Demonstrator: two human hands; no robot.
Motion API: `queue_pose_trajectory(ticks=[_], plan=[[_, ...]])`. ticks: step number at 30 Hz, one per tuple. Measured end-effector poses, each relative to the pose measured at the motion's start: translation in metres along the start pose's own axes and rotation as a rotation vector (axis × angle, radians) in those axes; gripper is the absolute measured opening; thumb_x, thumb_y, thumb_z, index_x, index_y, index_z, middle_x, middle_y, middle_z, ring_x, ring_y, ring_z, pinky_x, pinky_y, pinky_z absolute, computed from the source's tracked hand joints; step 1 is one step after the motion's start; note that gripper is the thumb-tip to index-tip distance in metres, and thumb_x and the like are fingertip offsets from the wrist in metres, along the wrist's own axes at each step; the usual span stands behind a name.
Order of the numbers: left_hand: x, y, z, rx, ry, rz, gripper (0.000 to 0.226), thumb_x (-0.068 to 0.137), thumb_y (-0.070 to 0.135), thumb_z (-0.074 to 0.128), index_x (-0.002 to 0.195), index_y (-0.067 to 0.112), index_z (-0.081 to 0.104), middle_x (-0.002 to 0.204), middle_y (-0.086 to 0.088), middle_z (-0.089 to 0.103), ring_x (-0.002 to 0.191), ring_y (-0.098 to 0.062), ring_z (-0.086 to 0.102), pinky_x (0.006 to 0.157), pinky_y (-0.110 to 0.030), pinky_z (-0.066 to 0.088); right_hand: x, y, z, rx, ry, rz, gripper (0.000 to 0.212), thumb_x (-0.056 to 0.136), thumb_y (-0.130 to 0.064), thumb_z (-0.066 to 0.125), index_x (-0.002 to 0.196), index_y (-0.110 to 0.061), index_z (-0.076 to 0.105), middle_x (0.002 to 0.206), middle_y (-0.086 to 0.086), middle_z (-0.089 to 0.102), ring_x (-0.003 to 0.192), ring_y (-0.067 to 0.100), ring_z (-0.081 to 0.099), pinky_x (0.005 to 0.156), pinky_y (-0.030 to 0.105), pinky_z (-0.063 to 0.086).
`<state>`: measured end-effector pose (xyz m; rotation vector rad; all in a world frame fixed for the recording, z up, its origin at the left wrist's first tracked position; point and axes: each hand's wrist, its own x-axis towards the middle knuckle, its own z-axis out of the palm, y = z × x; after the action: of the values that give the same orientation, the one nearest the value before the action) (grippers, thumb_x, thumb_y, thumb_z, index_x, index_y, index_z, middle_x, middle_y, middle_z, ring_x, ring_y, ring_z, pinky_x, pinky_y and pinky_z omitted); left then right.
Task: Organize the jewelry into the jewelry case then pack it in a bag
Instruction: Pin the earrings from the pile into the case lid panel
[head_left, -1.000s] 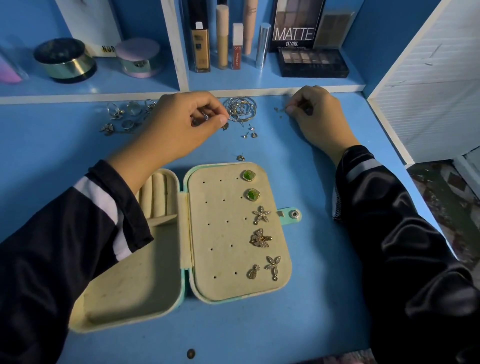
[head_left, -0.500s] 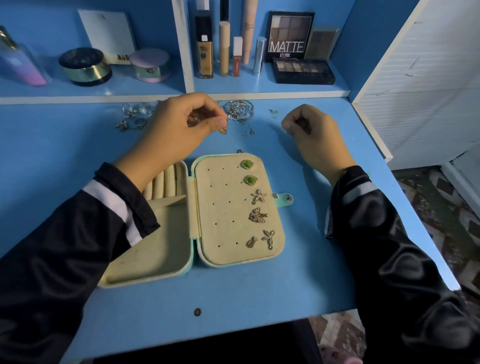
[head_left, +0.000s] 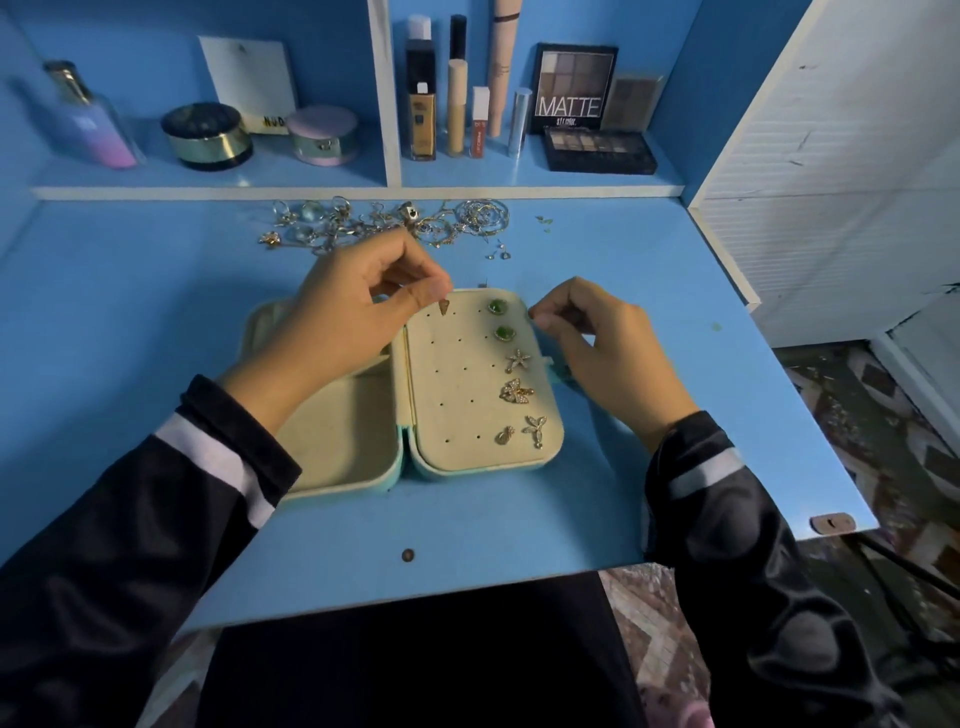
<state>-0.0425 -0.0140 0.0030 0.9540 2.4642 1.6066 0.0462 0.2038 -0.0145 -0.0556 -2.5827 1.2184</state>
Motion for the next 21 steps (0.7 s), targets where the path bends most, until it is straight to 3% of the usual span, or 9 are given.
queue_pose_trajectory(ticks=[6, 11, 17, 21], plan=[[-0.014, 0.008, 0.005, 0.067, -0.008, 0.019, 0.004, 0.088, 0.022, 0.071, 0.088, 0.021, 0.067, 0.087, 0.014, 0.072, 0.083, 0.0, 0.065, 0.083, -0.028, 0.052, -0.008, -0.003, 0.004, 0.026, 0.019, 0.019, 0.007, 0.094, -0.006, 0.058, 0.092, -0.004, 0.064, 0.097, 0.0, 0.071, 0.088, 0.013, 0.063, 0.08, 0.019, 0.05], [-0.022, 0.013, 0.007, 0.073, -0.047, 0.039, 0.003, 0.088, 0.021, 0.07, 0.09, 0.02, 0.068, 0.087, 0.015, 0.071, 0.085, -0.004, 0.066, 0.085, -0.026, 0.053, -0.009, -0.005, 0.005, 0.042, 0.037, 0.001, 0.006, 0.093, -0.006, 0.058, 0.089, -0.006, 0.063, 0.095, 0.002, 0.069, 0.086, 0.016, 0.063, 0.081, 0.026, 0.051], [-0.023, 0.013, 0.008, 0.068, -0.072, 0.028, 0.004, 0.088, 0.021, 0.07, 0.091, 0.024, 0.069, 0.087, 0.017, 0.071, 0.084, -0.006, 0.066, 0.083, -0.032, 0.053, -0.009, -0.007, 0.009, 0.101, 0.102, 0.026, 0.006, 0.093, -0.008, 0.06, 0.089, -0.007, 0.064, 0.098, -0.007, 0.07, 0.085, 0.007, 0.063, 0.078, 0.012, 0.047], [-0.024, 0.011, 0.01, 0.069, -0.099, 0.006, 0.004, 0.089, 0.021, 0.07, 0.092, 0.023, 0.07, 0.087, 0.017, 0.071, 0.083, -0.005, 0.067, 0.081, -0.029, 0.053, -0.007, -0.002, 0.009, 0.072, 0.114, 0.067, 0.007, 0.093, -0.011, 0.06, 0.089, -0.007, 0.063, 0.101, -0.006, 0.07, 0.087, 0.008, 0.063, 0.079, 0.016, 0.049]])
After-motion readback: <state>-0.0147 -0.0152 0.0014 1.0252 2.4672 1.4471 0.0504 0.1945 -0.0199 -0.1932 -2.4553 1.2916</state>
